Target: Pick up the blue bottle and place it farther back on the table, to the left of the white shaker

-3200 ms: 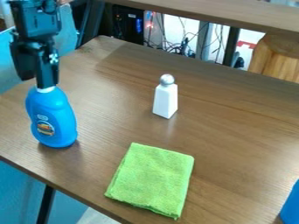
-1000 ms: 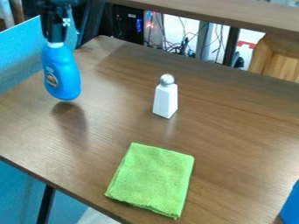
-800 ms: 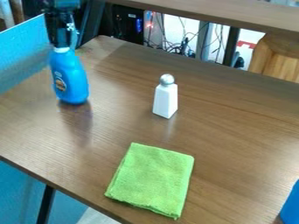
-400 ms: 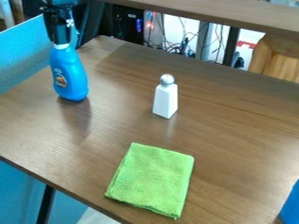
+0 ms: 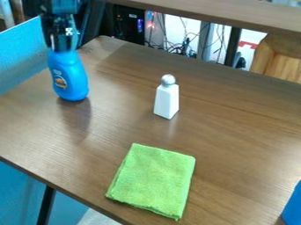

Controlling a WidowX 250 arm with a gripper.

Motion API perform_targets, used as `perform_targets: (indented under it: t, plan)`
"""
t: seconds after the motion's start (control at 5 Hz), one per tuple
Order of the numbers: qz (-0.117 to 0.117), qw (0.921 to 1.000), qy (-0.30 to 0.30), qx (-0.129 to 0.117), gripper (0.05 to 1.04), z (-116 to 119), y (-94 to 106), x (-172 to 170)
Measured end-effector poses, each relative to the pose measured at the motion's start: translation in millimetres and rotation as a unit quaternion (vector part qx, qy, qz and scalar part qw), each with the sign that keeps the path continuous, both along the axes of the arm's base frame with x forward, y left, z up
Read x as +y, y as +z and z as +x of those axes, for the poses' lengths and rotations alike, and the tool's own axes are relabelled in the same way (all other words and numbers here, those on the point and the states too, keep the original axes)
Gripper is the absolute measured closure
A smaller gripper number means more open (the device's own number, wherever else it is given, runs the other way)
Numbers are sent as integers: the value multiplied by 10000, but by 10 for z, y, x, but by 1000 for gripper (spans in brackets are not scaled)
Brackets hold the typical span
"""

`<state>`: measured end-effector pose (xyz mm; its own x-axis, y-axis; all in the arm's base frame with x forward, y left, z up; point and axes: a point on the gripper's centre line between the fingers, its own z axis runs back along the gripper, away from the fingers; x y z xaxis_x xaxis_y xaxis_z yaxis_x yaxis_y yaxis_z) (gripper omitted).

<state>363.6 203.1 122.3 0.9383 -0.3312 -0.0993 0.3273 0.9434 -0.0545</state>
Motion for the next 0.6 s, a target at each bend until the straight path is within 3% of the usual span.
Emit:
perform_targets:
  t: [0.2,0.4,0.6]
  plan:
    - [-210,9998,23,52,68,-19,12,-61]
    - [-430,9991,1,-15,73,2,46,-129]
    - [-434,9990,73,-69,77,-6,37,-148]
